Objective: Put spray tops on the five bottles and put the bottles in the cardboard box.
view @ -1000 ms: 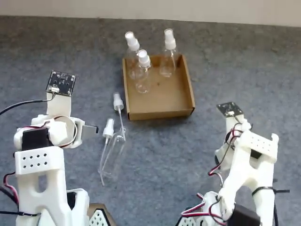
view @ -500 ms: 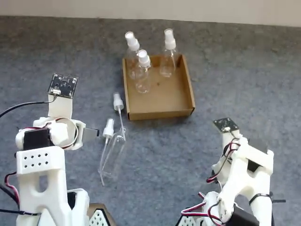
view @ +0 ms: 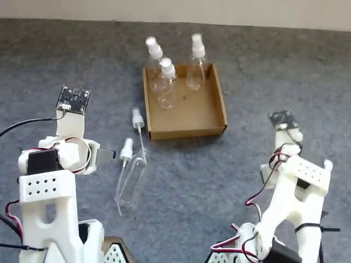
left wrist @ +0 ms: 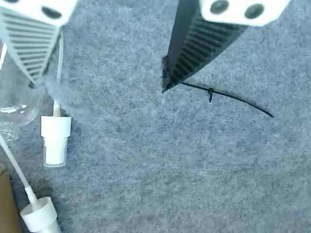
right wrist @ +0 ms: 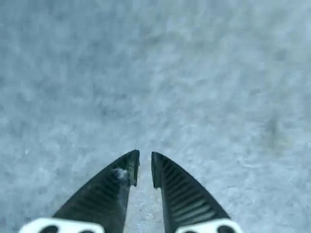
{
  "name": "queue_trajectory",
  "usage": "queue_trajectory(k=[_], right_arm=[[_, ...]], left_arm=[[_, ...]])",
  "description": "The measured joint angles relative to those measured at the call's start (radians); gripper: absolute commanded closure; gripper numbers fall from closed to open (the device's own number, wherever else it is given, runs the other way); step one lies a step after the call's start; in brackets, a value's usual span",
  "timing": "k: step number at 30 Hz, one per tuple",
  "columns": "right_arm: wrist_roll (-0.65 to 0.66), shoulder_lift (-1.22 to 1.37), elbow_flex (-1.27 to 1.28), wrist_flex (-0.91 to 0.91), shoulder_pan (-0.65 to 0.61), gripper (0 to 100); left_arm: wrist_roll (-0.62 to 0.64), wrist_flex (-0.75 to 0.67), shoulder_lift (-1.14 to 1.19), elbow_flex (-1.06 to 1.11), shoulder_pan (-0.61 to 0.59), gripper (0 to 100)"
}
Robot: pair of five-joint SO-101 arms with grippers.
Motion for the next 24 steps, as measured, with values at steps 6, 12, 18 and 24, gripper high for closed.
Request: queue_trajectory(k=[6,12,18,24], right_arm=[[-0.041,-0.002,-0.199,0.264,-0.097,99.3],[-0.229,-0.158,-0.175,0.253,-0.258,99.3],[-0.311,-0.511,0.083,0.209,-0.496,99.2],[-0.311,-0.767,0.454,0.048,-0.532,98.9]], left_arm=[[0.0,0.0,0.0,0.0,0.0,68],[0.0,-0.051,0.0,0.058,0.0,68],[0.0,-0.103,0.0,0.117,0.0,68],[0.0,-0.106,0.0,0.124,0.0,68]])
